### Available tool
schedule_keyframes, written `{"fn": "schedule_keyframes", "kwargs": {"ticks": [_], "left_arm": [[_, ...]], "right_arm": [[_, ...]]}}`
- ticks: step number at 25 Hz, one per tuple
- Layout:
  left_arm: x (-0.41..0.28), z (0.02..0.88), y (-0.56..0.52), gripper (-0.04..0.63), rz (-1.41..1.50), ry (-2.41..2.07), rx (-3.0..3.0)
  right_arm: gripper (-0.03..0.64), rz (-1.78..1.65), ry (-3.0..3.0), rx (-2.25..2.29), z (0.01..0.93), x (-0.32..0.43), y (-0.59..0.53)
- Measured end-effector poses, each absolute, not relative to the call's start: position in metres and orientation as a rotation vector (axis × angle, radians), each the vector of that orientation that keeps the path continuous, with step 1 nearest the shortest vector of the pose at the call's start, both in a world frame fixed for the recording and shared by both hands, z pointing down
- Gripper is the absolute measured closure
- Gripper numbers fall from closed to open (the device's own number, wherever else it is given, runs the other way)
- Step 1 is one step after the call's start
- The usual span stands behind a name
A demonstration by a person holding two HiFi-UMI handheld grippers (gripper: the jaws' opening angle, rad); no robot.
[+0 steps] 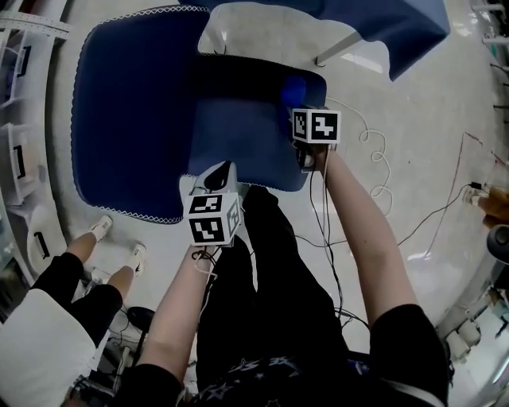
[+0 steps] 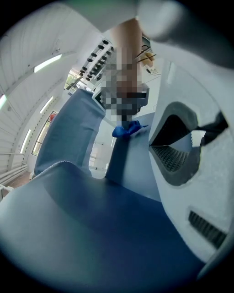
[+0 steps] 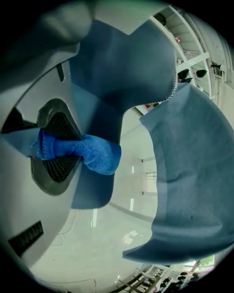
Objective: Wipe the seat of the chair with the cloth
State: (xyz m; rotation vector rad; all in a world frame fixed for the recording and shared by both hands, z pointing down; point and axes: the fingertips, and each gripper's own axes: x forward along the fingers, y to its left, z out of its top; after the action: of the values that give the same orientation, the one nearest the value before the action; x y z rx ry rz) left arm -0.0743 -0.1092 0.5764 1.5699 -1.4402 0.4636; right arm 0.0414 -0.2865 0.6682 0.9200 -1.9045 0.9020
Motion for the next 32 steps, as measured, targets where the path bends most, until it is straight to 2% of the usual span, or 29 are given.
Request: {"fn": "schedule_keyframes", "kwargs": {"ticks": [8, 15, 23, 32], "left_arm": [[-0.096, 0.580, -0.088, 0.575, 0.403, -1.499, 1.458], [-0.102, 0.585, -0.072, 0.574, 0.362, -1.535, 1.382], [-0.102, 0.591, -0.067, 0.575, 0.369, -1.524, 1.369], [-0.098, 0.588, -0.072, 0.574, 0.426, -1.494, 1.415]], "right_arm": [[0.514, 0.847, -2.057, 0.573, 0.666, -0.093, -0.245], [0.514, 0.867, -2.083, 0.333, 0.675, -0.156, -0.202], [0.514, 0.849, -2.050, 0.347, 0.692, -0.158, -0.193], [0.514, 0.877, -1.987, 0.486, 0.700, -0.102, -0.212]]}}
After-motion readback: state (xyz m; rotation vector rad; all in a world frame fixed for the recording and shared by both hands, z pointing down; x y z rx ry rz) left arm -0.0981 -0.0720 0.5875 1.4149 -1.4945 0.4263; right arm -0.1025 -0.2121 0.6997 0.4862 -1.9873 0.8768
